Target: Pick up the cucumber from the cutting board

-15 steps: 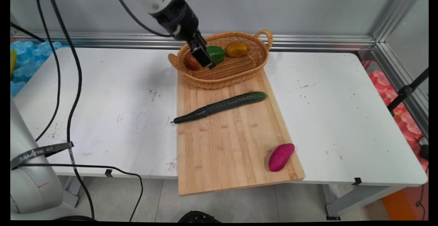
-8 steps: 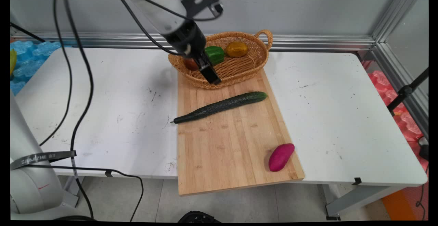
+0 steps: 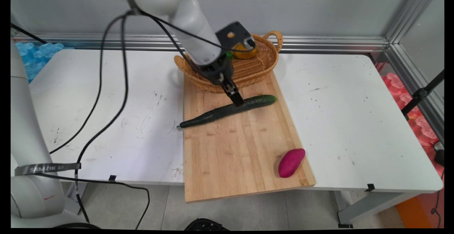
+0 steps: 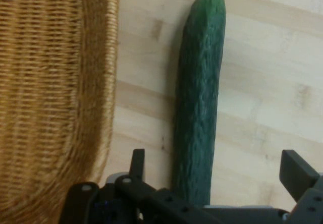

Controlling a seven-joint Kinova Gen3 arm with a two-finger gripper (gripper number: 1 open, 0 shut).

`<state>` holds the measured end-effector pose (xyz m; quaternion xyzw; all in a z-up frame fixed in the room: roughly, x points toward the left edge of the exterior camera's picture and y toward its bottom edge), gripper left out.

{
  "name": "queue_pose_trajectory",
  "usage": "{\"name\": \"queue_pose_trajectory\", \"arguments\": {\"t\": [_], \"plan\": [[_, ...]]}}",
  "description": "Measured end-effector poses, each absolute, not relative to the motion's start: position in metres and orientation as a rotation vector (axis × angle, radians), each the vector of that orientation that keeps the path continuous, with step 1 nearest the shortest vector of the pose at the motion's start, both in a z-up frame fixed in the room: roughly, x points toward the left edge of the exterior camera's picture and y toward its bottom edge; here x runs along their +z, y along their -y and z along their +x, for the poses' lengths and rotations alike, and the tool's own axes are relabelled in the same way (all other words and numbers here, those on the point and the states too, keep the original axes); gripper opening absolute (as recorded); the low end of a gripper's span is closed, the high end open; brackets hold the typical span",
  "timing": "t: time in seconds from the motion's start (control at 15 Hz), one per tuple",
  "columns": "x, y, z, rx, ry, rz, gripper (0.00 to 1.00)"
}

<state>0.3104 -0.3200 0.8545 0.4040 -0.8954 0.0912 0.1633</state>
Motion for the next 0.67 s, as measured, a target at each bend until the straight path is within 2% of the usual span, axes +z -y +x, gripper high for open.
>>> {"name": "queue_pose_trajectory", "arguments": {"t": [0.67], "plan": [[0.794, 0.343, 0.264, 0.185, 2.566, 1.249, 1.00]]}}
